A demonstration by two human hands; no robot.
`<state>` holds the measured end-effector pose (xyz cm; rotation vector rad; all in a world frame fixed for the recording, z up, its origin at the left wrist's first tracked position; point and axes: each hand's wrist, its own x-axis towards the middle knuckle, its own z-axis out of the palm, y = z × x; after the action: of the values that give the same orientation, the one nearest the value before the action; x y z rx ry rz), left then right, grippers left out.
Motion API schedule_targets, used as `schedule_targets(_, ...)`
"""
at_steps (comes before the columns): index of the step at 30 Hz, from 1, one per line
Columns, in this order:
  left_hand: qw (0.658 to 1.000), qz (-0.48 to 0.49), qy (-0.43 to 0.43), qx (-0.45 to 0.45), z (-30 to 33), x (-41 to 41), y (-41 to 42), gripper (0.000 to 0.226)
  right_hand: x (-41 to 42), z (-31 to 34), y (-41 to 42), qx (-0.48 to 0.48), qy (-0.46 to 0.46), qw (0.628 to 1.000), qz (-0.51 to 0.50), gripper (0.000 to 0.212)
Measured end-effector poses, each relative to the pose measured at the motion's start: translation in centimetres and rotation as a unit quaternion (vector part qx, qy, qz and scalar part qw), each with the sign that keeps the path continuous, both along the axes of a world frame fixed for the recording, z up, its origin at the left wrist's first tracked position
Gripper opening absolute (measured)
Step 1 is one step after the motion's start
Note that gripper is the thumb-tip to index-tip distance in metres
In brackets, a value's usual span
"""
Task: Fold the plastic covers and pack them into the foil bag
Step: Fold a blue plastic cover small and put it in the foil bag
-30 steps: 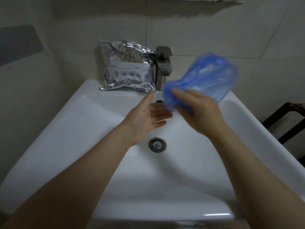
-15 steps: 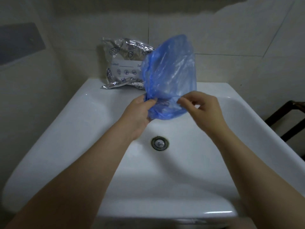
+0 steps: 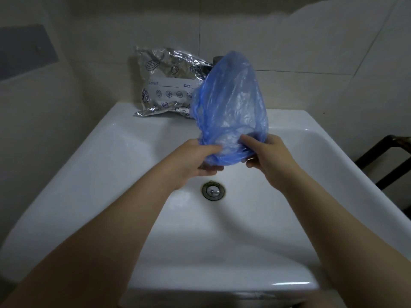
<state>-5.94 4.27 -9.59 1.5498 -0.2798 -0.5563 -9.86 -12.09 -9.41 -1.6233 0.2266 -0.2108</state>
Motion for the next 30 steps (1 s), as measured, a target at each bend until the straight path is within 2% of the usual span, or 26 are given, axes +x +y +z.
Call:
schedule_targets(2, 1.0, -0.008, 0.008, 0.026, 0.1, -0.2, 0.1, 0.008, -0.2, 0.1, -0.2, -0.022, 0.012, 1.0, 0.007, 0.014)
schedule_targets(4, 1.0, -0.02, 0.015, 0.008, 0.3, -0.3, 0.2, 0.012, -0.1, 0.2, -0.4, -0.005, 0.017, 1.0, 0.009, 0.019)
schedule_targets(7, 0.998, -0.015, 0.022, -0.052, 0.5, -0.4, 0.2, 0.014, -0.1, 0.6, -0.7, 0.104, 0.01, 0.994, 0.02, 0.015)
schedule_targets(12, 0.975, 0.015, 0.1, -0.198, 0.6, -0.1, 0.0, 0.028, -0.3, 0.9, -0.6, 0.303, 0.019, 0.95, 0.075, 0.019)
schedule_targets(18, 0.933, 0.038, 0.194, -0.299, 0.9, 0.0, 0.2, 0.026, -0.2, 1.2, -0.5, 0.381, 0.014, 0.923, 0.059, 0.013)
schedule_targets(20, 0.933, 0.032, 0.193, -0.303, 1.0, 0.1, 0.4, 0.024, -0.2, 1.3, -0.7, 0.401, 0.01, 0.912, 0.083, 0.021)
schedule_targets(24, 0.963, 0.062, 0.127, -0.229, 0.4, 0.2, 0.0, 0.011, -0.1, 0.9, -0.7, 0.334, 0.041, 0.938, 0.086, 0.014)
schedule_targets(28, 0.987, 0.084, 0.067, -0.122, -0.6, 0.5, -0.3, 0.007, 0.2, 0.1, -1.3, 0.101, 0.056, 0.992, 0.048, 0.009)
schedule_targets(30, 0.994, 0.081, 0.018, -0.068, -1.0, 0.7, -0.3, 0.009, 0.2, 0.0, -1.7, 0.077, 0.049, 0.995, 0.027, 0.006)
